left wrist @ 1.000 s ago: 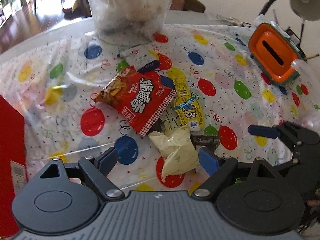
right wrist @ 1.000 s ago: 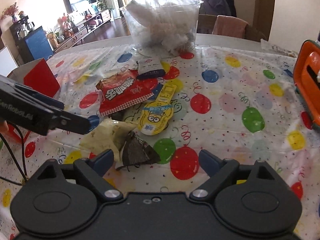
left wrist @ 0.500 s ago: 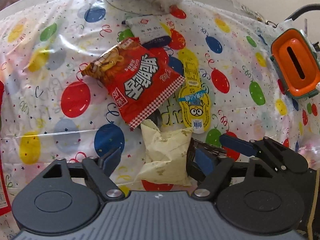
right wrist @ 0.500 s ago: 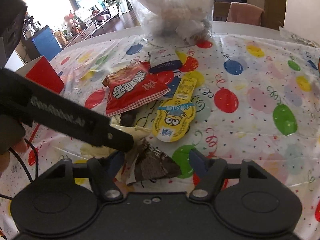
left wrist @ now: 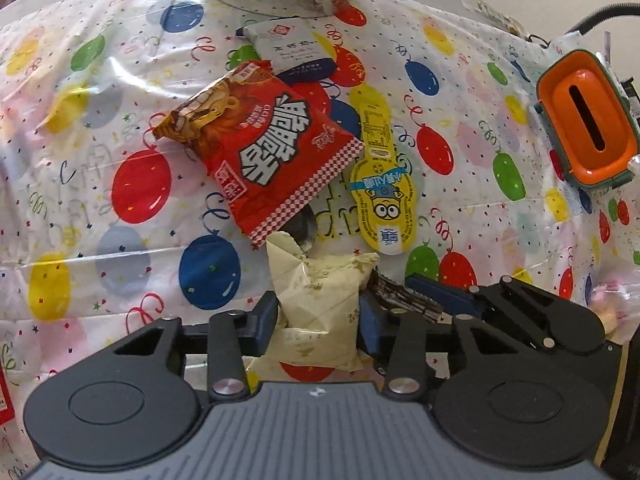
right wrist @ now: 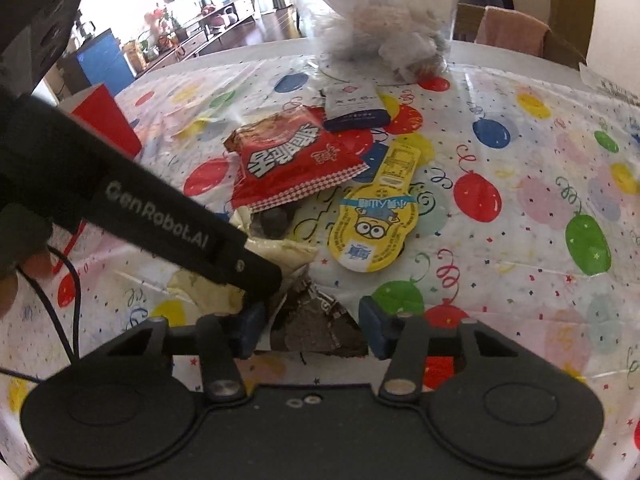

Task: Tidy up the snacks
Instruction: 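Grasp the cream snack bag with the left tool while the right tool grasps the dark wrapper, then lift the cream bag and dark wrapper and carry both over the box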

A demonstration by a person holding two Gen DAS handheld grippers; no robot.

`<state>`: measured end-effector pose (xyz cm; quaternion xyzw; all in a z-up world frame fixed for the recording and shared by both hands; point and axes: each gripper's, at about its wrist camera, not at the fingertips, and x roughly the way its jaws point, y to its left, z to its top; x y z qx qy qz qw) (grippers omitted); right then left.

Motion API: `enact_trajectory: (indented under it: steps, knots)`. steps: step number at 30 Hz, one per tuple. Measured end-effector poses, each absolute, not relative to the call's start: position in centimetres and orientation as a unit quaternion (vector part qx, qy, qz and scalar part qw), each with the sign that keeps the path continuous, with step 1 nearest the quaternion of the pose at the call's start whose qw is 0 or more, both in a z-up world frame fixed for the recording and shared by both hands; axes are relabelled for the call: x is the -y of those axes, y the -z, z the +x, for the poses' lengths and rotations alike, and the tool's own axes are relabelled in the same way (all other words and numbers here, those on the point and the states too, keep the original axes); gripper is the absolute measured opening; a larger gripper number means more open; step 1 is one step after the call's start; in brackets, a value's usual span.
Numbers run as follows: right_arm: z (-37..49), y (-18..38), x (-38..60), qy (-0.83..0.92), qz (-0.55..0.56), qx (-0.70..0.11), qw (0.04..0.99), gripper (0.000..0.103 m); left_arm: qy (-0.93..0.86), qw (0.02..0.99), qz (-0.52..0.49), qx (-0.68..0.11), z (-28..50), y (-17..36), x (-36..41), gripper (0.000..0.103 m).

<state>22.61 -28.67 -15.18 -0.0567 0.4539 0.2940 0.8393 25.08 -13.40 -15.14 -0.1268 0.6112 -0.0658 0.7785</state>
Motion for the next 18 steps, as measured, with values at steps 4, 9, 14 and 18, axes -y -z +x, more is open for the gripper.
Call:
enact_trajectory:
  steps: [4,9,14,18]
  knots:
    - [22.0,15.0,28.8,-0.287,-0.055,-0.453,0.842,0.046,0.065,0.779,-0.132,-0.609,24.5,15.0,12.7,0.035]
    - [21.2,14.3,29.1,-0.277,-0.048,-0.446,0.850,0.035,0.061,0.779,-0.142,-0.607,23.6,14.8,11.6,0.033]
    - [20.4,13.5,29.4,-0.262,-0.033,-0.441,0.857,0.030,0.062,0.780,-0.151,-0.604,22.5,14.4,10.4,0.033]
    - [19.6,12.9,29.4,-0.250,-0.023,-0.439,0.862,0.023,0.065,0.782,-0.157,-0.600,21.6,13.8,9.4,0.033]
